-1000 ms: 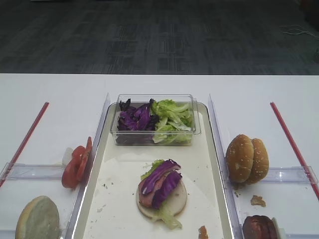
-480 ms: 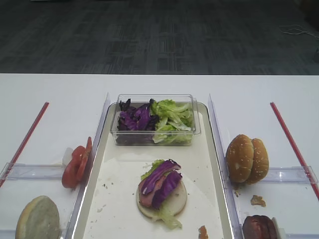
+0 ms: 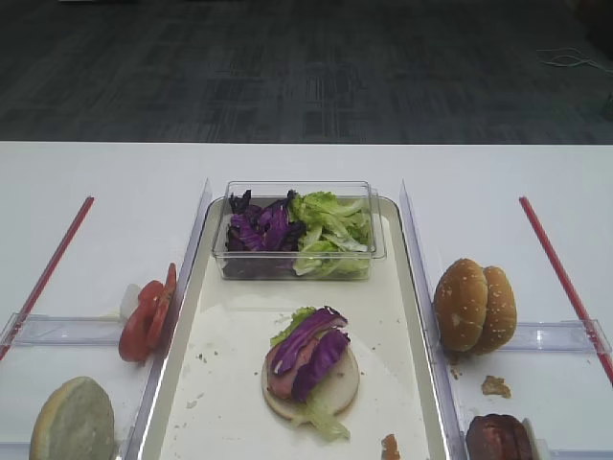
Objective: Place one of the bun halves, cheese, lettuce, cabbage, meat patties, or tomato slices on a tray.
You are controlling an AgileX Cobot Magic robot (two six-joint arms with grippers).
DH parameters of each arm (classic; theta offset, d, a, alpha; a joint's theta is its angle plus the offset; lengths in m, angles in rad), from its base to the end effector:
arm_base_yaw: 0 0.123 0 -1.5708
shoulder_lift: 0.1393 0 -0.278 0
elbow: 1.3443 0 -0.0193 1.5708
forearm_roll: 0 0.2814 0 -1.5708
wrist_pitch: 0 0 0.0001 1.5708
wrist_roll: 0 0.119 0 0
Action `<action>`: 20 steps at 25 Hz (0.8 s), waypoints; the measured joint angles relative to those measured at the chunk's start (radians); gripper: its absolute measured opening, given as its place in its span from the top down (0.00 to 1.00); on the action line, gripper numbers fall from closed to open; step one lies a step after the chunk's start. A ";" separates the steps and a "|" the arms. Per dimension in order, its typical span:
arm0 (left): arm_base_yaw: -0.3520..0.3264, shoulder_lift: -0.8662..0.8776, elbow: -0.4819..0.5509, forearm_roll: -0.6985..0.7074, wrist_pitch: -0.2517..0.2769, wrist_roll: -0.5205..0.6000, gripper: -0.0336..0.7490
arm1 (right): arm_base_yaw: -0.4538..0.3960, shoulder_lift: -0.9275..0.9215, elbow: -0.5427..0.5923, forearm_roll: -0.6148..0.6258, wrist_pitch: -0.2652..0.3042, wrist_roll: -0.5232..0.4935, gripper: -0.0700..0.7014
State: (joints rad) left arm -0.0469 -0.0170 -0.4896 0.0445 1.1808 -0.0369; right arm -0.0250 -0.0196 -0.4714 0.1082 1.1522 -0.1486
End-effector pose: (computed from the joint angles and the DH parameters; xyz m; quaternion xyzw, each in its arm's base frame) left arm 0.0457 0.0028 0.2645 0.0021 0.8812 0.0023 0.4727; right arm 0.0489 0.0105 0.2620 -0.0585 0.8751 0.0123 0.4802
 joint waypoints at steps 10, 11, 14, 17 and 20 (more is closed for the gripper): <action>0.000 0.000 0.000 0.000 0.000 0.000 0.42 | 0.000 0.000 0.000 0.000 0.000 0.000 0.37; 0.000 0.000 0.000 0.000 0.000 0.000 0.42 | 0.000 0.000 0.000 0.000 0.000 0.000 0.37; 0.000 0.000 0.000 0.000 0.000 0.000 0.42 | 0.000 0.000 0.000 0.000 0.000 0.000 0.37; 0.000 0.000 0.000 0.000 0.000 0.000 0.42 | 0.000 0.000 0.000 0.000 0.000 0.000 0.37; 0.000 0.000 0.000 0.000 0.000 0.000 0.42 | 0.000 0.000 0.000 0.000 0.000 0.000 0.37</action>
State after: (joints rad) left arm -0.0469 -0.0170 -0.4896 0.0445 1.1808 -0.0369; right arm -0.0250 -0.0196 -0.4714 0.1082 1.1522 -0.1486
